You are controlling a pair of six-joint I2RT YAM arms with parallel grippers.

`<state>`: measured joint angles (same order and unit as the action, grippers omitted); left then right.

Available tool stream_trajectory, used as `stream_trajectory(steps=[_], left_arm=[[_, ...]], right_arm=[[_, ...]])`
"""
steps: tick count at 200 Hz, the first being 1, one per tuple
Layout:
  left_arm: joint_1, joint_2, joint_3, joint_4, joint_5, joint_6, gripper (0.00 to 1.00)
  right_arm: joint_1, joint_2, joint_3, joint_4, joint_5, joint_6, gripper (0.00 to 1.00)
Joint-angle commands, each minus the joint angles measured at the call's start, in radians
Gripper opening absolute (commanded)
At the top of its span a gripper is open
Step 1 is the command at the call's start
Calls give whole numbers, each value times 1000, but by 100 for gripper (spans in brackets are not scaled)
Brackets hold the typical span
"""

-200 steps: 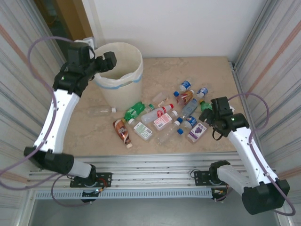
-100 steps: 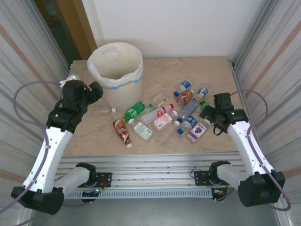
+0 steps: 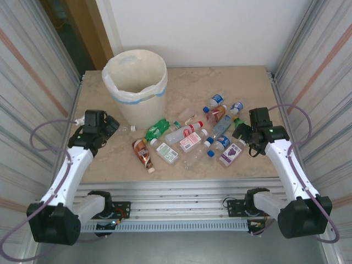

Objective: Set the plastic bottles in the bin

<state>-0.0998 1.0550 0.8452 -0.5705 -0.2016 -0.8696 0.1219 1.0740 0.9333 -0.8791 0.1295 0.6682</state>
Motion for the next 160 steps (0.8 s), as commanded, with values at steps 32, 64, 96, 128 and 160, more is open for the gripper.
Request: stream_trajectory(steps=[32, 64, 96, 128, 160], left_arm=[[29, 138, -55, 191, 48, -115, 92], [43, 208, -53, 234, 62, -138, 92], [65, 277, -42, 273, 72, -153, 92], [86, 361, 4, 274, 76, -164, 92], [88, 426, 44, 269, 85, -170, 92]], right_arm=[[-14, 40, 36, -19, -7, -42, 98], [-16, 52, 32, -5, -28, -43, 98], [-16, 54, 18, 11, -33, -46, 98], [-18, 51, 3, 21, -35, -42, 98], [-18, 54, -10, 34, -39, -39, 98]])
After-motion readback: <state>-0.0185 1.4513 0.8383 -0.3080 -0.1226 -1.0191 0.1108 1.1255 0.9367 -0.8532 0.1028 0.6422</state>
